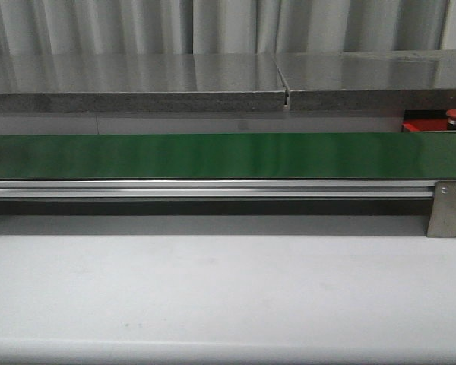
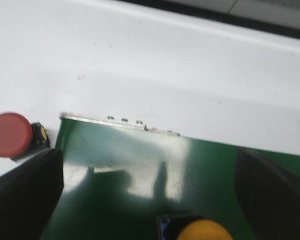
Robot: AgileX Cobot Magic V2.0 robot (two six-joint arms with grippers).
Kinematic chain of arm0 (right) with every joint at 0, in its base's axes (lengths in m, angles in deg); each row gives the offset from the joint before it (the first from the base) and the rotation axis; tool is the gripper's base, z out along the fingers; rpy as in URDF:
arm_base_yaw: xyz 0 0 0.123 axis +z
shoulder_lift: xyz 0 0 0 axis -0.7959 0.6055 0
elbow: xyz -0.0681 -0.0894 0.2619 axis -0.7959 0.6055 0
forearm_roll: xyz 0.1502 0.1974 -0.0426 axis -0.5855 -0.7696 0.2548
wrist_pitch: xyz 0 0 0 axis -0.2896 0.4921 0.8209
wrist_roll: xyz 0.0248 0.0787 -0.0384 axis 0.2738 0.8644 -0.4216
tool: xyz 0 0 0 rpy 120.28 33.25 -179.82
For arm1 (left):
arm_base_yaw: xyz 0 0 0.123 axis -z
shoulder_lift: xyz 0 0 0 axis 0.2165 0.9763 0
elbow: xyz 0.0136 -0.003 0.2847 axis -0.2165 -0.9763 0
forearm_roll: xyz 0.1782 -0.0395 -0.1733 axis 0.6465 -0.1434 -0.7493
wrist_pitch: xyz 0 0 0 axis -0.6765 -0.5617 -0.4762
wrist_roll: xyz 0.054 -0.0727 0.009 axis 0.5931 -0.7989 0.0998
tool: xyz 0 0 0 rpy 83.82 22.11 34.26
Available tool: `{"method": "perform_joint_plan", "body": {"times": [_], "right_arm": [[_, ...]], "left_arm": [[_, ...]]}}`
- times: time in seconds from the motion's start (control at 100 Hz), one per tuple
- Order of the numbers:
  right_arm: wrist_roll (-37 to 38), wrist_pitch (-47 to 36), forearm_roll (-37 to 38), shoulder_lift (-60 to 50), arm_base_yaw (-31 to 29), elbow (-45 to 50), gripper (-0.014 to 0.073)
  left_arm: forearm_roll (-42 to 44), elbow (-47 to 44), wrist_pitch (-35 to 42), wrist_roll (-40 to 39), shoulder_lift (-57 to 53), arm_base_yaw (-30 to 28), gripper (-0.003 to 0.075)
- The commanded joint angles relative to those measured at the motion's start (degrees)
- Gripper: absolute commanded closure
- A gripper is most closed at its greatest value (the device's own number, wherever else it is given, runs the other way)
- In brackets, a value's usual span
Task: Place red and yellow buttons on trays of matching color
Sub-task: 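Open the left gripper to release the yellow button on the belt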
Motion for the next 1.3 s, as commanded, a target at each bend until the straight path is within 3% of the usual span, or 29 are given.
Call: {"method": "perform_joint_plan", "body": {"times": [0.0, 0.49, 1.29], "right_arm": [[-0.1, -3.1, -1.2, -0.3, 0.1, -1.5, 0.0712], [-0.1, -3.1, -1.2, -0.3, 0.1, -1.5, 0.0712], [-0.1, -3.1, -1.2, -0.3, 0.1, -1.5, 0.0712]], "left_arm": [[-1.0, 3.8, 3.1, -1.4, -3.6, -1.7, 0.0063], [-0.1, 4.3, 4.4, -1.8, 1.6, -11.0, 0.0063], [-0.1, 6.4, 11.0, -1.8, 11.2, -11.2, 0.0063]]}}
